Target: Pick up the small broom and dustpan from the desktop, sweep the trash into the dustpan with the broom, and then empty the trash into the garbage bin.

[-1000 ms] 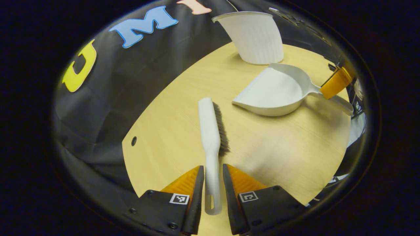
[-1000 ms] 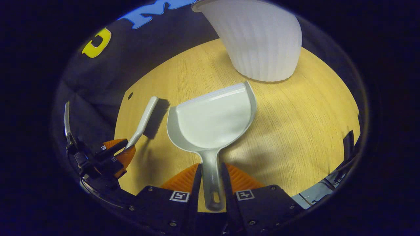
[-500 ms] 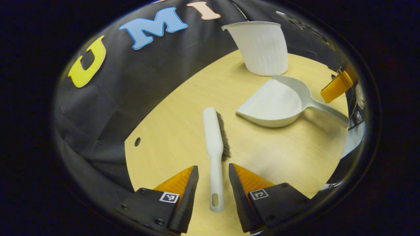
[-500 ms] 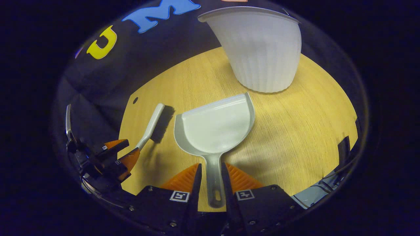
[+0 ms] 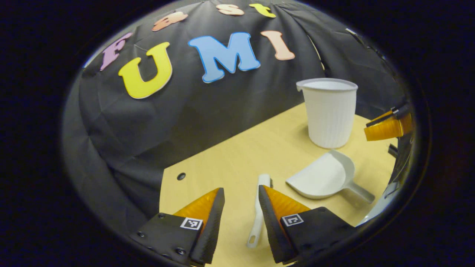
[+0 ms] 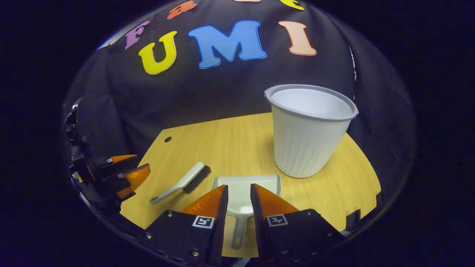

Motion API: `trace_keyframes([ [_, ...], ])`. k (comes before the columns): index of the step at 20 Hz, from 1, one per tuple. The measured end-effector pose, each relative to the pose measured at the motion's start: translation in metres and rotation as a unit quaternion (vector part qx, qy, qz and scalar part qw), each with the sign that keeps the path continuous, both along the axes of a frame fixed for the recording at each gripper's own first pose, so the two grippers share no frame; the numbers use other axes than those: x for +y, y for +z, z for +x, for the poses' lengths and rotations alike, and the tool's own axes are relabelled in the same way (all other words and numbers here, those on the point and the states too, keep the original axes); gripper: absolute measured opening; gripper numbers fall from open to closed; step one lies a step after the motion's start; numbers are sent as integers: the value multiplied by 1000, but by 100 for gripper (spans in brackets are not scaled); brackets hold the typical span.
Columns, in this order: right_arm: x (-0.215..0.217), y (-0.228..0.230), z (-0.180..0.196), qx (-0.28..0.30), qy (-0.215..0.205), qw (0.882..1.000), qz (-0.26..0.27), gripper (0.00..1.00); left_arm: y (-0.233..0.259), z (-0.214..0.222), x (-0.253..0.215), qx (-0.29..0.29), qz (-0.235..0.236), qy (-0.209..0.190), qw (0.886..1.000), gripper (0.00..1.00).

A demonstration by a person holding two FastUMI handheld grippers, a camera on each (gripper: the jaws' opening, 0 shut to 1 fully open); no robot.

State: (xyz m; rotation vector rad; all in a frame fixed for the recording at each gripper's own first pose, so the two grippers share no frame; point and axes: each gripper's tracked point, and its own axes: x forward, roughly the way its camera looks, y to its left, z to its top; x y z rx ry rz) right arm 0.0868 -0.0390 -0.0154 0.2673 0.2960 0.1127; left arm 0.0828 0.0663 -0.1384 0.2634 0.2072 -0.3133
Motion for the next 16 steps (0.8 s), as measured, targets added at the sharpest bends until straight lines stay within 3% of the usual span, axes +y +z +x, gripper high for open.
trace_keyframes([
  [2, -8, 28, -1, -47, -8, 999, -15, 37, 12, -15, 13, -28, -37, 10, 999, 63],
  [3, -11, 45, -2, -70, -13, 997, -24, 37, 16, -21, 21, -44, -51, 17, 998, 54],
  [4, -15, 60, -2, -93, -16, 995, -32, 37, 19, -28, 27, -60, -64, 24, 996, 72],
  [5, -17, 75, -4, -114, -18, 993, -38, 36, 21, -36, 33, -76, -76, 30, 994, 63],
  [6, -16, 86, -5, -130, -18, 990, -45, 36, 22, -42, 36, -92, -85, 35, 991, 71],
  [7, -20, 98, -10, -145, -19, 988, -50, 36, 21, -48, 41, -105, -92, 40, 989, 63],
  [8, -22, 113, -13, -158, -18, 986, -52, 36, 25, -54, 41, -115, -97, 45, 988, 72],
  [11, -18, 137, -9, -188, -15, 980, -58, 36, 35, -66, 44, -149, -115, 61, 980, 62],
  [14, -14, 140, -8, -196, -6, 978, -77, 36, 48, -79, 54, -162, -131, 71, 976, 62],
  [15, -13, 142, -9, -199, -2, 977, -74, 36, 53, -82, 58, -164, -132, 75, 975, 72],
  [16, -13, 144, -9, -201, 2, 977, -70, 36, 59, -81, 60, -167, -132, 78, 974, 71],
])
